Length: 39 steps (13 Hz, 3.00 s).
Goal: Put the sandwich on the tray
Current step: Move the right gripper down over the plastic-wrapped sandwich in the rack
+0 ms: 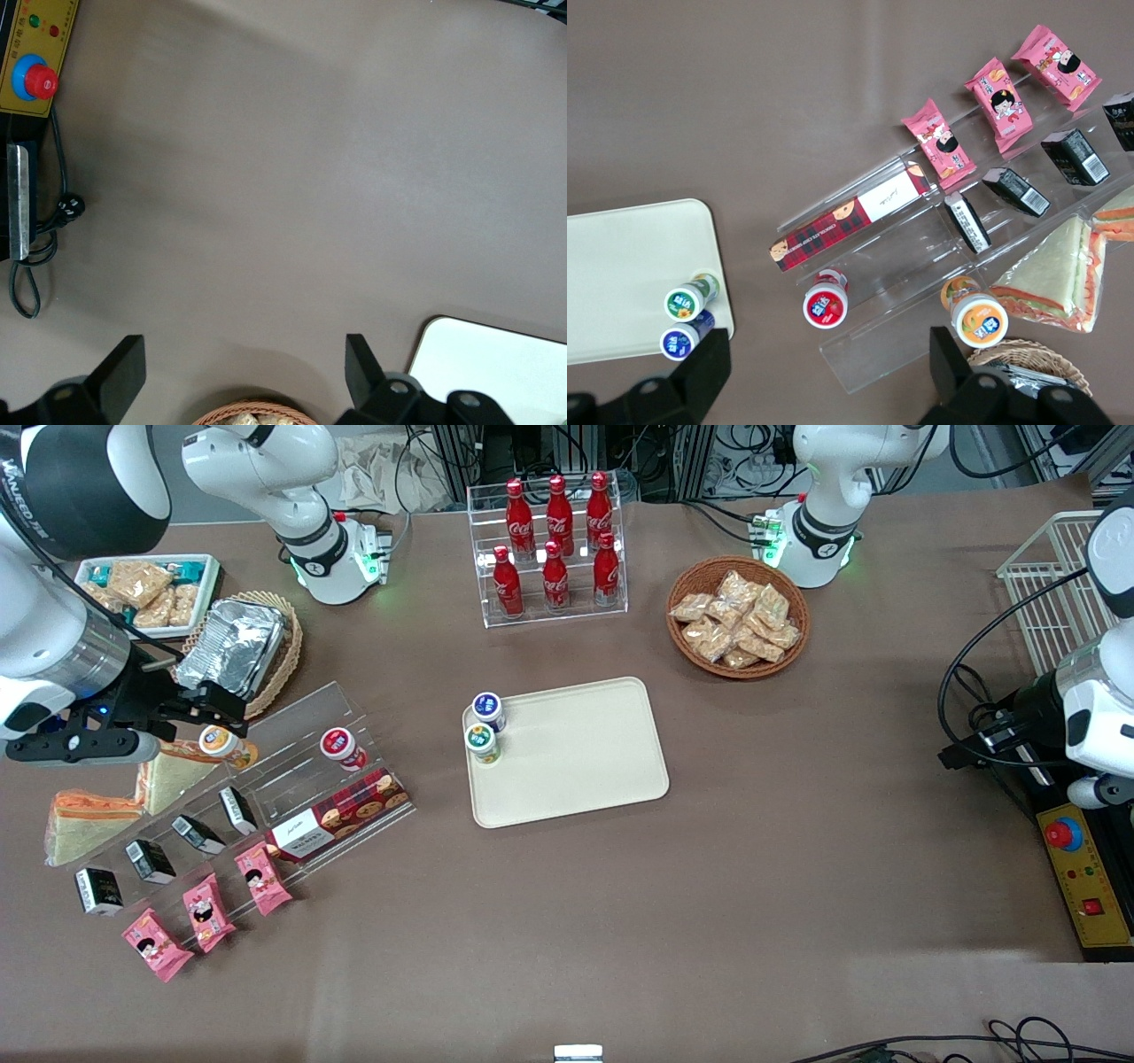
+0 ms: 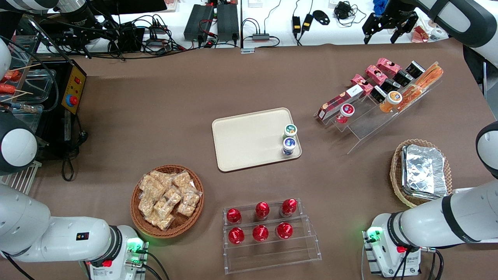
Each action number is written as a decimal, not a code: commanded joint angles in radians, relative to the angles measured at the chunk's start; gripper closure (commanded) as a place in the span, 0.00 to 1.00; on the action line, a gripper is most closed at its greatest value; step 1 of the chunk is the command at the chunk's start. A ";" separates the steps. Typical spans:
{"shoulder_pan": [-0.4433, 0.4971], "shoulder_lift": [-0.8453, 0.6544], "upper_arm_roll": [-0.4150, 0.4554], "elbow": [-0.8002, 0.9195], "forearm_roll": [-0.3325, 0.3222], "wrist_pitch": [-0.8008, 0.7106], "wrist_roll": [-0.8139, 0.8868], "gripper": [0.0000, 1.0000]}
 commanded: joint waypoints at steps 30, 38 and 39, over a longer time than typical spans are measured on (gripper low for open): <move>-0.406 0.131 -0.086 -0.092 0.009 0.283 0.643 0.00; -0.440 0.205 -0.084 -0.147 -0.059 0.392 0.614 0.00; -0.449 0.222 -0.086 -0.147 -0.059 0.408 0.596 0.00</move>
